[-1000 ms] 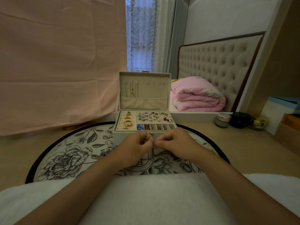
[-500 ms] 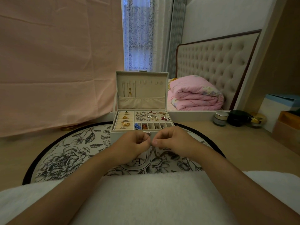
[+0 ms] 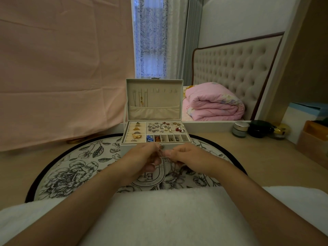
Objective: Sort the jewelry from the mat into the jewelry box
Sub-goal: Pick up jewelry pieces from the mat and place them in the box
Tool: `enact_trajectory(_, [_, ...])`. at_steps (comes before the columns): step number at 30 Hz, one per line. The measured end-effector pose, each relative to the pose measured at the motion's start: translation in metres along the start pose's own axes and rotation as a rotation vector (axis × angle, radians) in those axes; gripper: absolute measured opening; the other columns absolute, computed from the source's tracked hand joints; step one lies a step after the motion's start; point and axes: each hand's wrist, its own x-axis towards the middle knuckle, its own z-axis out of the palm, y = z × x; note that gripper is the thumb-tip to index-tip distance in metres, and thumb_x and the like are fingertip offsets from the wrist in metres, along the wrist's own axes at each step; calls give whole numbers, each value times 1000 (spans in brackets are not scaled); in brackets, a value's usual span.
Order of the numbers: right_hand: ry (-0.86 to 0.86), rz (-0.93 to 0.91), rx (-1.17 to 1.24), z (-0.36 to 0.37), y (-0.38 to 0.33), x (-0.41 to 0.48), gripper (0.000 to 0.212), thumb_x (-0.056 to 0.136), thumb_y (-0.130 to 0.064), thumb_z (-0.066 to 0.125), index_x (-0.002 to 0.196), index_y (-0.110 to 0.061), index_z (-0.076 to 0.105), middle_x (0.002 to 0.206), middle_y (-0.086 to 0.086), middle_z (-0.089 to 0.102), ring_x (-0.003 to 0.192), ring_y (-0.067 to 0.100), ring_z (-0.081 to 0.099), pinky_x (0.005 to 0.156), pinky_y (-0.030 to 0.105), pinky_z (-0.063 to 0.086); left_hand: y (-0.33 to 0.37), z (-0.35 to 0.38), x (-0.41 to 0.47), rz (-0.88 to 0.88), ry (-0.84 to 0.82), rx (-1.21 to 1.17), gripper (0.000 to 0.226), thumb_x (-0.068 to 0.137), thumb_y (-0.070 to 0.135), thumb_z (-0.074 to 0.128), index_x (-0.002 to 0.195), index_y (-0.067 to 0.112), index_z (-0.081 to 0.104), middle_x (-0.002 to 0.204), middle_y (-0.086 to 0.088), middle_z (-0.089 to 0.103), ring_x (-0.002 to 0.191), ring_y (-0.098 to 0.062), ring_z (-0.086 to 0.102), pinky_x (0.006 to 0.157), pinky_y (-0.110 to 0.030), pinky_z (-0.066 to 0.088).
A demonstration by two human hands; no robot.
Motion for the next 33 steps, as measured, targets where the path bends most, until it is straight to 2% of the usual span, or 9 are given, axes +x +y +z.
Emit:
enact_trajectory(5, [93, -2, 105, 3, 4, 4, 38, 99, -42, 56, 69, -21, 61, 70, -3, 57, 64, 9, 53, 69, 28, 47, 4, -18, -1, -96, -71, 28, 14, 101, 23, 44, 89, 15, 48, 63, 5, 42, 53, -10, 30, 50, -23, 21])
enact_trajectory(8, [141, 6, 315, 6, 4, 10, 43, 101, -38, 53, 64, -25, 69, 85, 4, 69, 82, 21, 62, 92, 45, 53, 12, -31, -8, -96, -40, 318, 20, 95, 32, 60, 85, 15, 62, 60, 8, 43, 49, -8, 34, 51, -23, 28])
enact_trajectory(12, [100, -22, 552, 19, -6, 15, 45, 105, -26, 46, 66, -18, 68, 90, 14, 71, 92, 31, 66, 98, 52, 50, 18, -39, -21, -13, 102, 512, 18, 90, 39, 67, 82, 25, 76, 59, 10, 57, 63, -8, 52, 69, -27, 43])
enact_trajectory(15, [83, -21, 667, 28, -14, 18, 35, 106, -20, 38, 78, -10, 57, 80, 15, 70, 91, 36, 69, 95, 49, 51, 20, -46, -29, 75, 221, 362, 18, 92, 32, 66, 80, 25, 77, 82, -1, 72, 79, -15, 63, 89, -34, 47])
enact_trajectory(18, [115, 16, 680, 36, -23, 23, 25, 106, -19, 41, 96, -3, 57, 63, 9, 60, 66, 29, 65, 83, 47, 57, 22, -47, -34, 109, 218, 139, 15, 94, 23, 64, 93, 12, 74, 80, -4, 72, 75, -17, 69, 92, -36, 53])
enact_trajectory(21, [154, 35, 448, 44, -26, 30, 15, 105, -17, 48, 103, -7, 59, 65, 3, 52, 52, 16, 48, 74, 45, 60, 19, -47, -39, 107, 259, 13, 14, 97, 12, 59, 105, 3, 65, 64, -6, 53, 52, -16, 55, 62, -35, 59])
enact_trajectory(24, [189, -44, 102, 51, -28, 32, 18, 102, -9, 47, 96, -23, 57, 73, 1, 53, 54, 12, 45, 55, 31, 48, 10, -55, -47, 155, 303, 106, 9, 100, 7, 51, 105, 12, 56, 69, -10, 48, 50, -16, 46, 44, -29, 46])
enact_trajectory(28, [70, -90, -256, 64, -31, 32, 41, 99, 1, 46, 79, -26, 70, 92, -6, 61, 82, 11, 56, 67, 19, 44, -3, -64, -55, 140, 263, 315, 35, 100, 3, 42, 82, 20, 67, 64, -8, 51, 54, -20, 44, 47, -27, 40])
enact_trajectory(33, [28, 7, -515, 72, -35, 29, 26, 95, -19, 58, 96, -33, 80, 99, -10, 72, 82, 9, 64, 68, 21, 52, -12, -68, -54, 68, 275, 623, 54, 95, -5, 40, 85, 30, 80, 61, 7, 60, 51, -20, 48, 51, -23, 42])
